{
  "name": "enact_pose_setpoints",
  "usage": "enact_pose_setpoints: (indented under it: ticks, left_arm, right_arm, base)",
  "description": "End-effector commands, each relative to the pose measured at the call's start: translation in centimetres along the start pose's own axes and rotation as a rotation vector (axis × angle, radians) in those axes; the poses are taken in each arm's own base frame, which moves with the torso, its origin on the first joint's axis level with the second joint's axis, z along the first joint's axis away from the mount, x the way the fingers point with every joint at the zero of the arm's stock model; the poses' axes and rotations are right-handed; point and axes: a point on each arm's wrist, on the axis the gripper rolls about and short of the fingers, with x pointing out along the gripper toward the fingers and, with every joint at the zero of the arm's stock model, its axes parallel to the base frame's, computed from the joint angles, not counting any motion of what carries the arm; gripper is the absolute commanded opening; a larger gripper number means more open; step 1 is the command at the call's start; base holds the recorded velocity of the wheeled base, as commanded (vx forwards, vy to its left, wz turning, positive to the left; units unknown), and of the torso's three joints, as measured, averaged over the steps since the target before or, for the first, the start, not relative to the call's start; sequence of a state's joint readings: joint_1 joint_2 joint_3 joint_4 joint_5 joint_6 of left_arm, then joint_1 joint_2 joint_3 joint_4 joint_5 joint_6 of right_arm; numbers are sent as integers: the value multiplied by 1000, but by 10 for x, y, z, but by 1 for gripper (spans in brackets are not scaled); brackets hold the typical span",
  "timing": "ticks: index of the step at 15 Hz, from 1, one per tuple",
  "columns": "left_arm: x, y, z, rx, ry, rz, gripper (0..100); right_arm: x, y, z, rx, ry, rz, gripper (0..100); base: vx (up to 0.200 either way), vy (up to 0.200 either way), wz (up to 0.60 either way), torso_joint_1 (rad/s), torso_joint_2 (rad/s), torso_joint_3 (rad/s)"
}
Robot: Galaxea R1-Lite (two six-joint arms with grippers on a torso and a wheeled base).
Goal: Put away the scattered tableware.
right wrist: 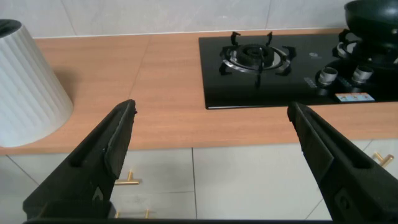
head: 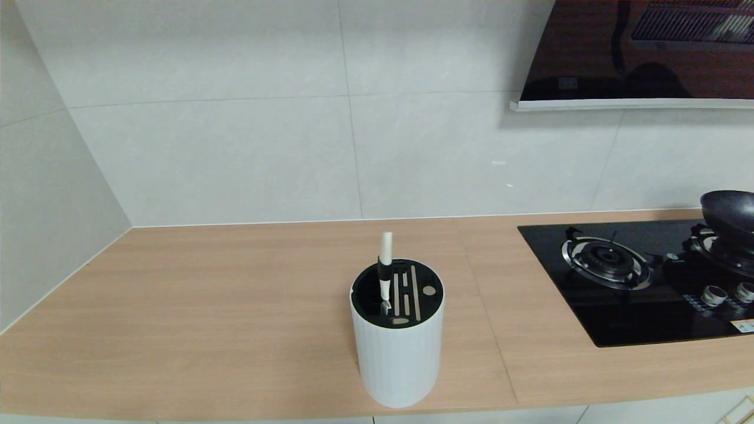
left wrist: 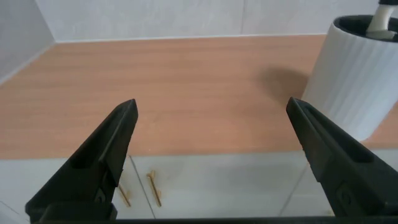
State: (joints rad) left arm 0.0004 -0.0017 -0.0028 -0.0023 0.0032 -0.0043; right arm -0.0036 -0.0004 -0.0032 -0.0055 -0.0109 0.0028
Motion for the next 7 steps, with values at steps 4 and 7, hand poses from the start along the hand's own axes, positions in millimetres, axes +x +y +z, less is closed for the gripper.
enact_pose_setpoints:
  ticks: [4, 7]
  left_arm:
    - [0, 0, 0, 0, 2, 3, 100]
    - [0, 0, 0, 0, 2, 1, 100]
  right_arm:
    - [0, 0, -1, 2, 8, 1, 100]
    - [0, 0, -1, 2, 8, -1, 100]
  base:
    - [0, 0, 0, 0, 0, 0]
    - [0, 0, 0, 0, 0, 0]
